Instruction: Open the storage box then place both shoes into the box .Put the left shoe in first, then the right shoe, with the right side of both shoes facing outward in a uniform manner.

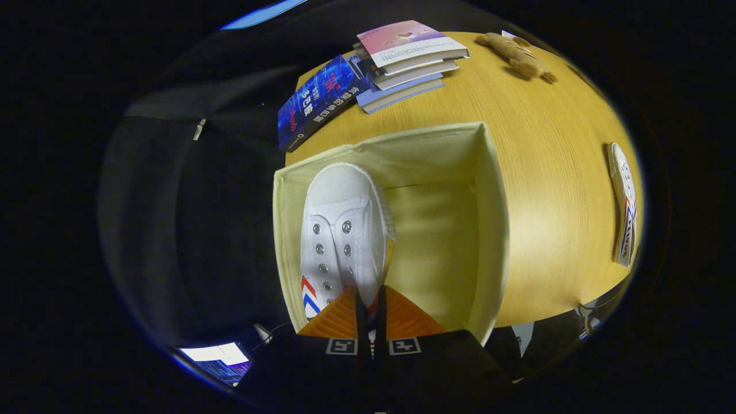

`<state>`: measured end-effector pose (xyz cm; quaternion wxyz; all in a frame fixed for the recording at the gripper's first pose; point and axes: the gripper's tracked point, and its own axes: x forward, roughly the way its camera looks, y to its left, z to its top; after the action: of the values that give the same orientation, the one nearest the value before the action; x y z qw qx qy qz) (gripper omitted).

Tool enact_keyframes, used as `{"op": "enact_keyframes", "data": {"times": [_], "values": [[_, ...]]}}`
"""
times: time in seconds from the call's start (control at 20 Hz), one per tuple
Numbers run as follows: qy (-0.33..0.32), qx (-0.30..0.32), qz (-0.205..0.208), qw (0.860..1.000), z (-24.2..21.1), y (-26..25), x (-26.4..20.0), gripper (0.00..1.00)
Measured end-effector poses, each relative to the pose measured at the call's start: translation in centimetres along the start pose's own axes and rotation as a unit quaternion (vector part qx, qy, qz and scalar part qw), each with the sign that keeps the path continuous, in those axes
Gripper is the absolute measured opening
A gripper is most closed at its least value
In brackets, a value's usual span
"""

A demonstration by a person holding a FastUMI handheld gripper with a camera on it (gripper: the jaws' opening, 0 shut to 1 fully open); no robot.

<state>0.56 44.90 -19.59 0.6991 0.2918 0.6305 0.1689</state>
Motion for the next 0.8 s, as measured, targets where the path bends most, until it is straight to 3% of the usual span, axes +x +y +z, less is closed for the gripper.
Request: {"op": "enact_keyframes", "data": {"times": [0.4,0.8], "values": [[0.007,-0.036,-0.062,0.997,-1.1,-0.6,5.4,0.05],[0.014,-0.055,-0.082,0.995,-2.0,-1.9,7.6,0.05]]}}
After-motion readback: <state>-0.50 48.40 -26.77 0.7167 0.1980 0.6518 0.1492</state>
